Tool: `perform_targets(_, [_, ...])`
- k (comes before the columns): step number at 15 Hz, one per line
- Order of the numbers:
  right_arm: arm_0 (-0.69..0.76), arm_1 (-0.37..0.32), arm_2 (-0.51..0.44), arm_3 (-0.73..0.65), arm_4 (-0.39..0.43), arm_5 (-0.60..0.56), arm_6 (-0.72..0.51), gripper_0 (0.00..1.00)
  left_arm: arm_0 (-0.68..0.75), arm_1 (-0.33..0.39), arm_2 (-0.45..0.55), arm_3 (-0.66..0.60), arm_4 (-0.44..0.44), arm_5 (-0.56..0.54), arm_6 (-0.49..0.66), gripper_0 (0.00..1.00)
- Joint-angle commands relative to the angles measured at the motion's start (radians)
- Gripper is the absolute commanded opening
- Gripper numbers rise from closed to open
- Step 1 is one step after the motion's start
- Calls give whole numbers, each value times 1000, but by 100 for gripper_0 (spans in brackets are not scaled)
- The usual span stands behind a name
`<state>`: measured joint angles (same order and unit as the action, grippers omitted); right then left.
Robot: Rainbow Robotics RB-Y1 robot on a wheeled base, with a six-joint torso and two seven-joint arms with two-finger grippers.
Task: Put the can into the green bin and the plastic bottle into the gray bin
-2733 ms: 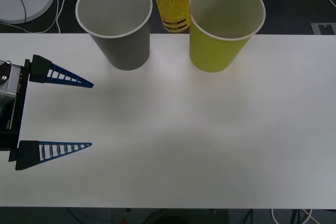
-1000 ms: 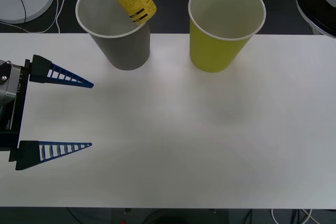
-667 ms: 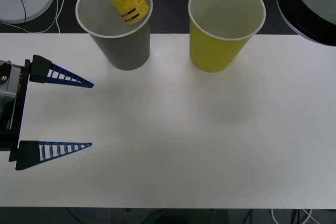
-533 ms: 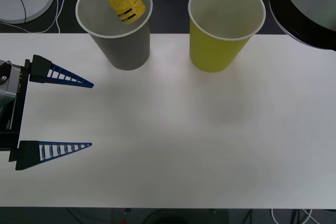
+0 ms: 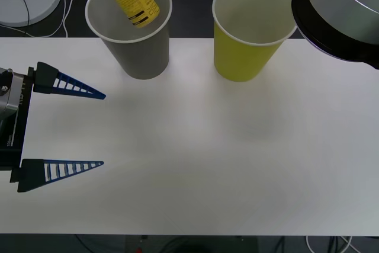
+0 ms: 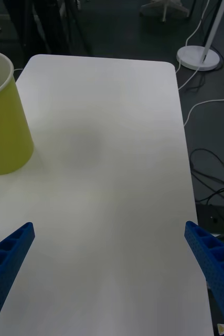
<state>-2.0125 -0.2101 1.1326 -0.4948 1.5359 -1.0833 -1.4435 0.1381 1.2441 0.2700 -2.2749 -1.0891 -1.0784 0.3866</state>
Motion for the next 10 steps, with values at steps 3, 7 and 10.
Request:
perform_targets(3, [0, -2, 1, -1, -3, 0, 0, 0, 0, 0, 0, 0, 0, 0, 0, 100])
perform_targets(7, [-2, 0, 24, -1, -13, 0, 2, 100, 0, 0, 0, 0, 0, 0, 0, 100])
perform_targets(10, [-2, 0, 24, -1, -14, 2, 2, 100, 0, 0, 0, 0, 0, 0, 0, 100])
